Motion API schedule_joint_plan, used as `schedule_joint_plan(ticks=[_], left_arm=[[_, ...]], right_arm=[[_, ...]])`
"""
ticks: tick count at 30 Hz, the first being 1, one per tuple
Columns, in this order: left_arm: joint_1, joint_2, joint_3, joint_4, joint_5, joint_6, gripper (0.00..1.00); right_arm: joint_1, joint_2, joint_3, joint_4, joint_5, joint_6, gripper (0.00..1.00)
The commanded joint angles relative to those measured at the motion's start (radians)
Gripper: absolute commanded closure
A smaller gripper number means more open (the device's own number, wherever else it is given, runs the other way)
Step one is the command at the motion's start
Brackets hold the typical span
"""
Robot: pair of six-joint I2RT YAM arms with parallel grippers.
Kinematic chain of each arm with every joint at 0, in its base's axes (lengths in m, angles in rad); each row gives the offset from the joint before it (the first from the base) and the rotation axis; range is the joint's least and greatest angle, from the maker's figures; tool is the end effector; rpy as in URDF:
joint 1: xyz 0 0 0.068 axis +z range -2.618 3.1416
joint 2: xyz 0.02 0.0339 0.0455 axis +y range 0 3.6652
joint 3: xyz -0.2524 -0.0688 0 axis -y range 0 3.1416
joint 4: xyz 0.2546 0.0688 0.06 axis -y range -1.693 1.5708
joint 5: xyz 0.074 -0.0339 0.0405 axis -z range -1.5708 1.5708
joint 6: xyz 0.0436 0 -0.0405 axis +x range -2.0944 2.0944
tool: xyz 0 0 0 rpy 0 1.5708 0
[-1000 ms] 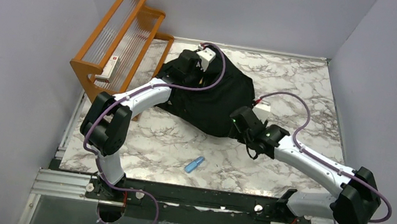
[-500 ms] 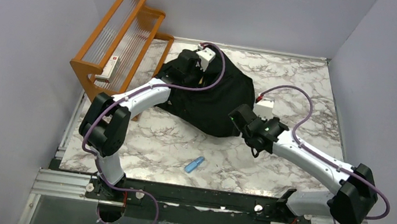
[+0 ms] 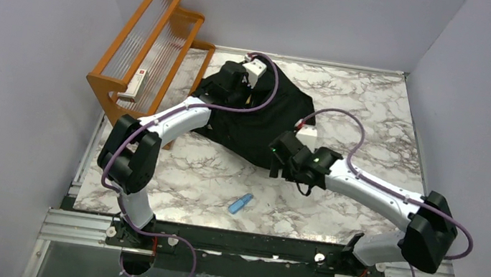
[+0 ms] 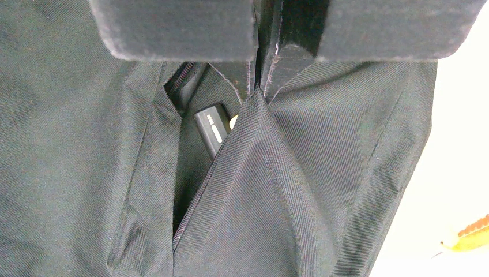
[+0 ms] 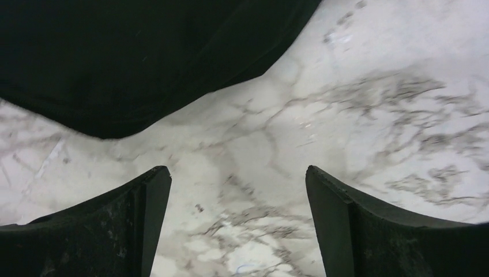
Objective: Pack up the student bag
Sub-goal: Pick up the stationery from the center of the board.
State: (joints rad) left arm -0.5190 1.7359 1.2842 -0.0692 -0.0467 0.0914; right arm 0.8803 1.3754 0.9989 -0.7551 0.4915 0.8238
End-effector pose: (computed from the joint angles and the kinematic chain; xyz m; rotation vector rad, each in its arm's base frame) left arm 0.3646 -0.2059 0.2468 0.6033 2.0093 -0.2099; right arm 0.1927 0.2009 0.2215 0.0690 2.4938 0.0071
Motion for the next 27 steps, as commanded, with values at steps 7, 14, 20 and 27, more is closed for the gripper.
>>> schedule_joint_plan(ticks=[7,14,20,27], left_arm=[[-0.003,-0.062,0.004,0.019,-0.004,-0.001,1.00],[-0.003,-0.077,0.000,0.021,-0.010,0.001,1.00],[-0.003,-0.089,-0.003,0.023,-0.007,0.000,1.00],[-0.003,-0.093,-0.005,0.023,-0.002,-0.003,1.00]], right_arm=[[0.198,0.133,0.031,0.101,-0.174,0.148,0.13],[0.293,0.266,0.095,0.125,-0.207,0.178,0.17],[0.330,0.338,0.152,0.075,-0.198,0.214,0.18],[0.336,0.413,0.212,0.021,-0.219,0.221,0.19]])
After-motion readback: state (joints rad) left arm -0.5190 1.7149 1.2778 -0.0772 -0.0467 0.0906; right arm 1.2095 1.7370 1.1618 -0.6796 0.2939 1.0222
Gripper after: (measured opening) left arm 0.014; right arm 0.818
